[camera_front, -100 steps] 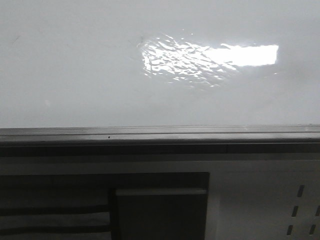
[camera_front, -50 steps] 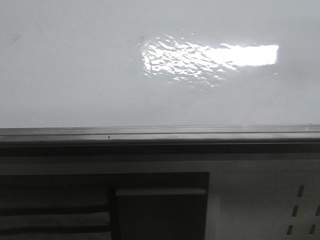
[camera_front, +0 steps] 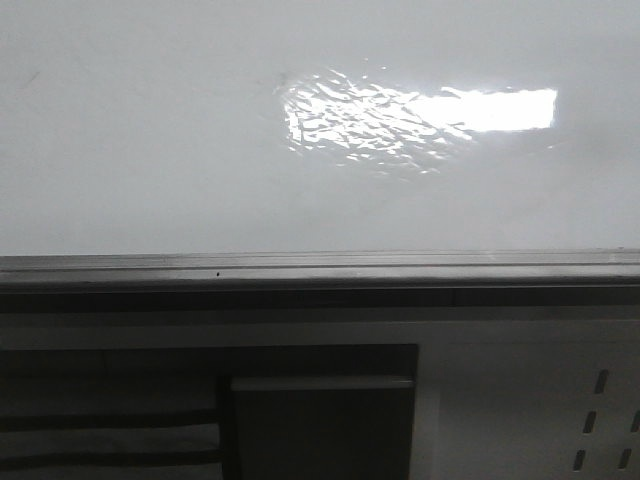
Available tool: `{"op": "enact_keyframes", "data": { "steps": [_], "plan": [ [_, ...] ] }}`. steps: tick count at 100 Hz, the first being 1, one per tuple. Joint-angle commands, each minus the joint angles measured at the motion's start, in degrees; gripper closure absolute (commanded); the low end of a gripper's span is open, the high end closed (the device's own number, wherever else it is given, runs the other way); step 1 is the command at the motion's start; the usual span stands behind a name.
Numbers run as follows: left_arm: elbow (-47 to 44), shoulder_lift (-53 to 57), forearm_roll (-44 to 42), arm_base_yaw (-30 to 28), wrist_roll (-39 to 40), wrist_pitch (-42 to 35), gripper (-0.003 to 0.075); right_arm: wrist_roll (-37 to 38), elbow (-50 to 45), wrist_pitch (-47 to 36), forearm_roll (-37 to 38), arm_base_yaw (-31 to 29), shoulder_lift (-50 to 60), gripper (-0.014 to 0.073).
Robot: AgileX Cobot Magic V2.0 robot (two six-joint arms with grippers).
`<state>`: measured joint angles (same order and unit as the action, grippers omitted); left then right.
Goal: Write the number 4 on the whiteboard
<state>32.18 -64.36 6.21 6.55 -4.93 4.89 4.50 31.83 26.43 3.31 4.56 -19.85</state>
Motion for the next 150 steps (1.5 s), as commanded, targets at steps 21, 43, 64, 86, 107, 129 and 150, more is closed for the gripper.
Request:
{"op": "enact_keyframes", "data": {
  "steps": [21,43,64,86,107,129,150],
  "plan": [
    [1.9,0.2,0.2,0.4,-0.1,-5.7,0.0582,-0.1,1.8,-4.8,0.9,-0.5,-0.9,0.0176],
    [1.9,0.2,0.2,0.4,-0.1,-5.7,0.0704,-0.1,1.9,-5.3,0.9,-0.5,-0.9,0.0176],
    [5.6,1.8,0.2,0.4,-0.1,4.0,0.0741,-0.1,8.2,1.8,-0.7,-0.4,-1.8,0.0176],
    [14.8,3.6,0.7,3.5,-11.2,24.9,0.0741,-4.5,18.5,17.4,-3.7,-0.4,-8.1,0.0177],
    [23.7,3.6,12.5,10.6,-30.1,40.8,0.0741,-29.8,26.7,29.9,-26.3,-0.4,-18.6,0.0177],
    [30.4,1.4,24.2,19.2,-45.5,54.8,0.0741,-58.7,32.0,45.0,-46.1,0.7,-31.6,0.0177],
    [33.5,-2.2,24.0,28.5,-49.7,54.3,0.0741,-70.0,32.6,40.3,-48.1,8.1,-38.0,0.0177]
  ]
}}
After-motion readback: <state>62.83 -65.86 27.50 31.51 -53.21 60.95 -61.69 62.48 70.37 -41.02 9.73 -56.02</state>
